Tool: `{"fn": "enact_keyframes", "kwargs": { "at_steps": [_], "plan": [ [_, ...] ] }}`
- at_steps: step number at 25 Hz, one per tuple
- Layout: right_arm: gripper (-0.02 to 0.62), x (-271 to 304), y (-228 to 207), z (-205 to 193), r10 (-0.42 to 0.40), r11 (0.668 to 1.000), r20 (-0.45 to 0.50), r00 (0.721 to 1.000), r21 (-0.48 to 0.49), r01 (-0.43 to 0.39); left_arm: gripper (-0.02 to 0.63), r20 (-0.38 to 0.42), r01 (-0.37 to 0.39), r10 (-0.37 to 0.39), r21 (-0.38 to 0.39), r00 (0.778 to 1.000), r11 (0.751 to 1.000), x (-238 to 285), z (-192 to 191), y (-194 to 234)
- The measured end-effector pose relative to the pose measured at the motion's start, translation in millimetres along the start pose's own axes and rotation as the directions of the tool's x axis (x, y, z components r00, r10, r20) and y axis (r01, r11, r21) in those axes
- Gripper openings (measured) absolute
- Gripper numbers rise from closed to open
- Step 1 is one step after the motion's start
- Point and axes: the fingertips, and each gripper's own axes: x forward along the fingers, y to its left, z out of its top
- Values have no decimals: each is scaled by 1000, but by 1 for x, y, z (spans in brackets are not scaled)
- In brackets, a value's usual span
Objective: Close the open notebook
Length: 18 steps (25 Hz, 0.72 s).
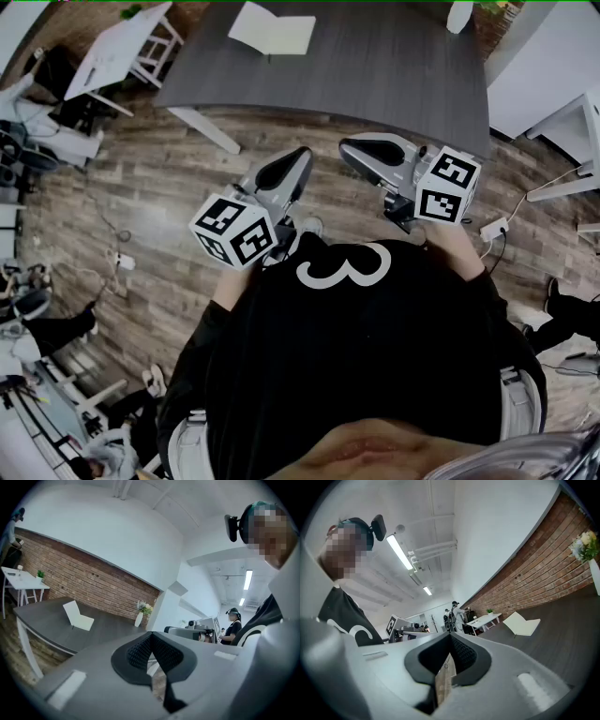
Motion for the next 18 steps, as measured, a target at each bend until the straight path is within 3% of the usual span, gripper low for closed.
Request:
{"fn": "enact_keyframes", "kwargs": {
  "at_steps": [7,18],
  "plan": [
    [0,7,-5,-10,-19,1000,-11,1000,14,19,18,14,-2,2,-4,1000,1000,-5,0,8],
    [2,53,-36,-8,-92,996,-19,996,-7,92,18,35,2,-1,-49,999,999,-7,15,73]
  ]
}}
